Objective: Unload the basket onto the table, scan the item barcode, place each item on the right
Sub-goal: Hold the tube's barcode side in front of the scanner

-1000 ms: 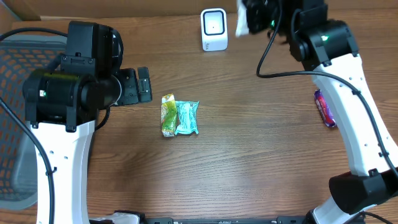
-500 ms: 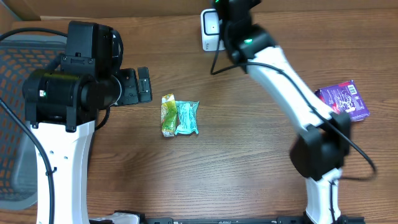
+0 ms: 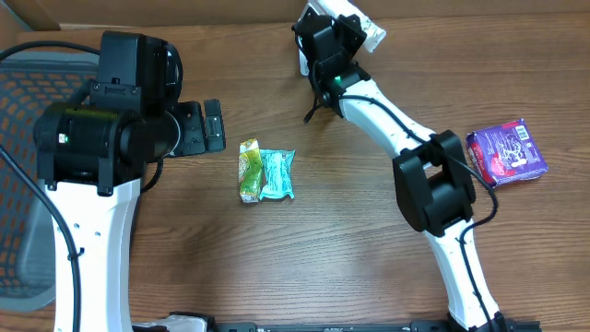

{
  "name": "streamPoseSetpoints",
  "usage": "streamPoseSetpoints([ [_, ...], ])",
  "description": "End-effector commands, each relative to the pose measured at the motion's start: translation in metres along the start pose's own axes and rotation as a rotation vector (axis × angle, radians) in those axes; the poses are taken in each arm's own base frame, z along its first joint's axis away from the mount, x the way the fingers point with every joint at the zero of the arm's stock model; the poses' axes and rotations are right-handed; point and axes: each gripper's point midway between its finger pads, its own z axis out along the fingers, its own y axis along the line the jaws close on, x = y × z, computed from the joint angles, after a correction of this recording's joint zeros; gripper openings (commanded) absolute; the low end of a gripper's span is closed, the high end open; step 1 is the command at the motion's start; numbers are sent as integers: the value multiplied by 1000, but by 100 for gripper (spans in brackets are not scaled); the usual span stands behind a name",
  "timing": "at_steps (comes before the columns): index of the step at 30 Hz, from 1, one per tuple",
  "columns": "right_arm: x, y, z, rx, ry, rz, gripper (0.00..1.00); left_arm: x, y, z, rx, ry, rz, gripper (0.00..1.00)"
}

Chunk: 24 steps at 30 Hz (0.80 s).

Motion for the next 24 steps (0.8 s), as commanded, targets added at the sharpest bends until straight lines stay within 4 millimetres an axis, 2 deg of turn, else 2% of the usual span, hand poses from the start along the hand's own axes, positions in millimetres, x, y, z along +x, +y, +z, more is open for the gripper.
streamPoseSetpoints([
  [1, -2, -10, 3, 54, 12, 17, 4, -1, 0, -1, -1, -6, -15, 100],
  [3, 0, -4, 6, 53, 17, 13, 4, -1, 0, -1, -1, -6, -15, 100],
  [7, 1, -5, 9, 93, 23, 50, 4, -1, 0, -1, -1, -6, -15, 99],
  [17, 11, 22, 16, 60, 39, 11, 4, -1, 0, -1, -1, -6, -15, 100],
  [24, 17, 31, 16, 33, 61, -25, 4, -1, 0, -1, -1, -6, -15, 99],
])
